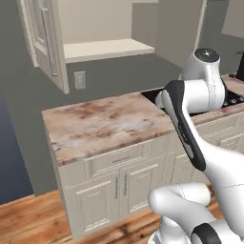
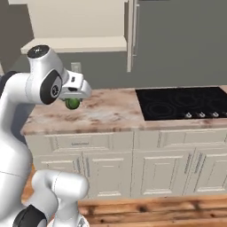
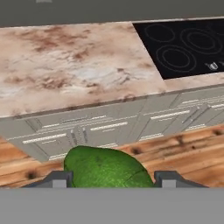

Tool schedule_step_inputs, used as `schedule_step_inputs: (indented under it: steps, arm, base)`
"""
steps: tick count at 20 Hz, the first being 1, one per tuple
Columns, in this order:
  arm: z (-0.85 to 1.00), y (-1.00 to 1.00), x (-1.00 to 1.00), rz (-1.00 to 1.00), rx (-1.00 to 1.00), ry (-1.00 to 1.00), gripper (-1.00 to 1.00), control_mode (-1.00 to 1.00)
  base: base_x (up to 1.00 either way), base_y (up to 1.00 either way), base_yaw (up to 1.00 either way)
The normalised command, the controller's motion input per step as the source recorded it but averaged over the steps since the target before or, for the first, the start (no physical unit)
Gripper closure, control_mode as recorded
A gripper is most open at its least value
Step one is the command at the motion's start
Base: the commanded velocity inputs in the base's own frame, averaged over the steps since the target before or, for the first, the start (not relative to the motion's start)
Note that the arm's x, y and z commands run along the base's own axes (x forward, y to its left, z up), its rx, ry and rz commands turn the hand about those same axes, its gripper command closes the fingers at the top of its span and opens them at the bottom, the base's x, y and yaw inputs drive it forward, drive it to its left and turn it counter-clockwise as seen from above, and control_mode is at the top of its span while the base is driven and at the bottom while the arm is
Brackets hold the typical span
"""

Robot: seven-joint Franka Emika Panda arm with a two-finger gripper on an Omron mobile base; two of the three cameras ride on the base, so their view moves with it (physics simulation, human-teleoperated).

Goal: Pick the avocados from the cabinet and place them in one bowl. Pick the tomato from the sink and place it in the other bowl.

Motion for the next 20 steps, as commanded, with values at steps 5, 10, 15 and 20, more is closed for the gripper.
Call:
schedule_step_inputs:
  steps: [5, 10, 15, 20]
  arm:
    - [0.0, 0.0, 0.0, 0.0, 0.0, 0.0, 1.0, 1.0]
    - [0.0, 0.0, 0.0, 0.0, 0.0, 0.0, 1.0, 1.0]
    - [0.0, 0.0, 0.0, 0.0, 0.0, 0.0, 1.0, 1.0]
    - [0.0, 0.0, 0.0, 0.0, 0.0, 0.0, 1.0, 1.0]
  base:
    - [0.03, -0.12, -0.57]
    - [0.0, -0.11, -0.56]
    - [0.0, -0.13, -0.58]
    - [0.0, -0.2, -0.62]
